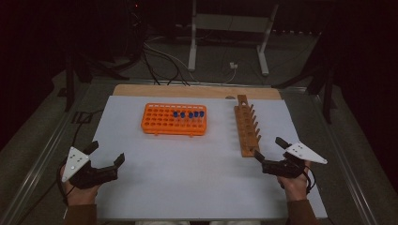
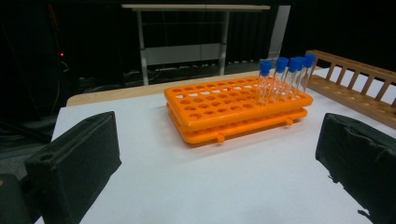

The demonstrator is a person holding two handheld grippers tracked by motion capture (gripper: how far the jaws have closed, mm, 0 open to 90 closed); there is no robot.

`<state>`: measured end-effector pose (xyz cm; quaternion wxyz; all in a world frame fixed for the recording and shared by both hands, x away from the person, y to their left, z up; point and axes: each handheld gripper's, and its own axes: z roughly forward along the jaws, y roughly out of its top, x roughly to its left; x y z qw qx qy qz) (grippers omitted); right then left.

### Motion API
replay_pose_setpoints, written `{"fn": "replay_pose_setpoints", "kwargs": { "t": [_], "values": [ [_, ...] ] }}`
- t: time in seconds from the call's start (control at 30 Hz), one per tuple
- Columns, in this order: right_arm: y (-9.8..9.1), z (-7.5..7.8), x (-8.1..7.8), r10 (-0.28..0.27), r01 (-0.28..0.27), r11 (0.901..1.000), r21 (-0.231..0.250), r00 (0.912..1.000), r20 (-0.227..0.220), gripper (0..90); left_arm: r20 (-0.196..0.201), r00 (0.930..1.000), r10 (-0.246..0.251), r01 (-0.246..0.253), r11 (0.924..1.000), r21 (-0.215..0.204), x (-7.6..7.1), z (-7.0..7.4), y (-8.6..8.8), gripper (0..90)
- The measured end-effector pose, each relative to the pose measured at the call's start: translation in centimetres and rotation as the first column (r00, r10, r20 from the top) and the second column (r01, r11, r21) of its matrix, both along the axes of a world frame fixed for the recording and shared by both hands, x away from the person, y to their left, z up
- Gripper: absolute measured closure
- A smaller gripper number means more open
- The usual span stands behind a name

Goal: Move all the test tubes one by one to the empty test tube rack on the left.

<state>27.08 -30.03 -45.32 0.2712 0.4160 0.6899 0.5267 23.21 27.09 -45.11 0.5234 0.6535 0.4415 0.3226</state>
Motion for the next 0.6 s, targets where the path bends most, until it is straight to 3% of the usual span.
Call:
{"fn": "replay_pose_setpoints", "kwargs": {
  "t": [0.6],
  "values": [
    [-0.43, -0.51, 0.14, -0.023, 0.023, 0.9997, -0.003, 0.9993, -0.029, 0.8, -0.020, 0.9997, 0.015, -0.015, 0.9997, -0.017, 0.15, -0.70, 0.46, 0.7]
  ]
}}
